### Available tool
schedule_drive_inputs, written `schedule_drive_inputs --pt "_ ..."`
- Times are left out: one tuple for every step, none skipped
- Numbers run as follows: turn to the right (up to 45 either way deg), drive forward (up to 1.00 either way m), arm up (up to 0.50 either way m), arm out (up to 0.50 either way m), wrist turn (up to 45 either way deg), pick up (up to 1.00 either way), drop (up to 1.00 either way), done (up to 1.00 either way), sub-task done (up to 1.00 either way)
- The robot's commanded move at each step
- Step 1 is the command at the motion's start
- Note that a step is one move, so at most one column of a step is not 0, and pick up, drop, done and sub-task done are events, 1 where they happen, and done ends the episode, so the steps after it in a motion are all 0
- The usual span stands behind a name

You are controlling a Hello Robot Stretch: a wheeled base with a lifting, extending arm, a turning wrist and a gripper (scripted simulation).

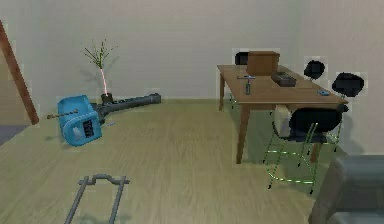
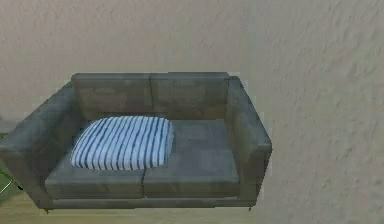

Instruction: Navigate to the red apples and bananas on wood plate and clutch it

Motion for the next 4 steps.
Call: schedule_drive_inputs --pt "0.0 0.5 0.0 0.0 0.0 0.0 0.0 0.0 0.0" --pt "-6.0 0.0 0.0 0.0 0.0 0.0 0.0 0.0 0.0" --pt "0.0 0.8 0.0 0.0 0.0 0.0 0.0 0.0 0.0" --pt "-45.0 0.0 0.0 0.0 0.0 0.0 0.0 0.0 0.0"
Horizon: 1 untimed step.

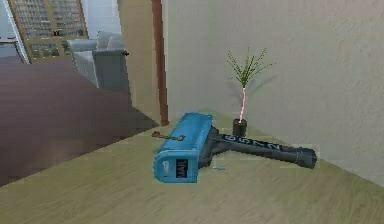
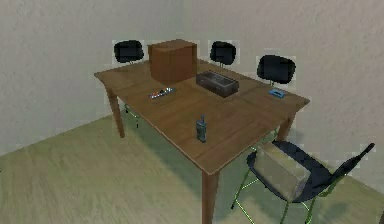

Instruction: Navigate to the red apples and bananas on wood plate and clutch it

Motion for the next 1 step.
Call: schedule_drive_inputs --pt "-18.0 0.0 0.0 0.0 0.0 0.0 0.0 0.0 0.0"
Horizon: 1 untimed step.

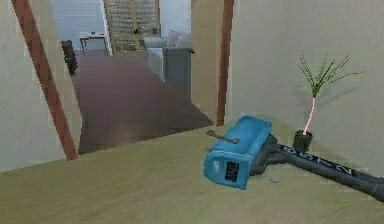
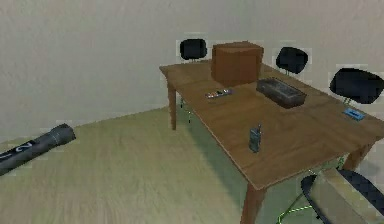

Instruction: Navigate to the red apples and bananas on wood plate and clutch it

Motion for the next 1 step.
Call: schedule_drive_inputs --pt "0.0 0.9 0.0 0.0 0.0 0.0 0.0 0.0 0.0"
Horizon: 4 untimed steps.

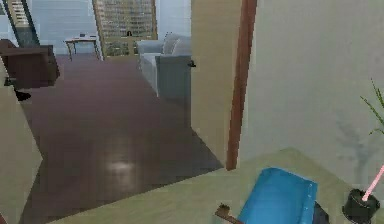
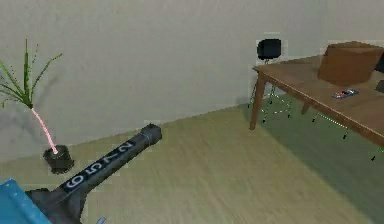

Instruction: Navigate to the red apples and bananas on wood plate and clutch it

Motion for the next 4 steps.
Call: schedule_drive_inputs --pt "-30.0 0.0 0.0 0.0 0.0 0.0 0.0 0.0 0.0" --pt "0.0 1.0 0.0 0.0 0.0 0.0 0.0 0.0 0.0" --pt "0.0 1.0 0.0 0.0 0.0 0.0 0.0 0.0 0.0" --pt "0.0 1.0 0.0 0.0 0.0 0.0 0.0 0.0 0.0"
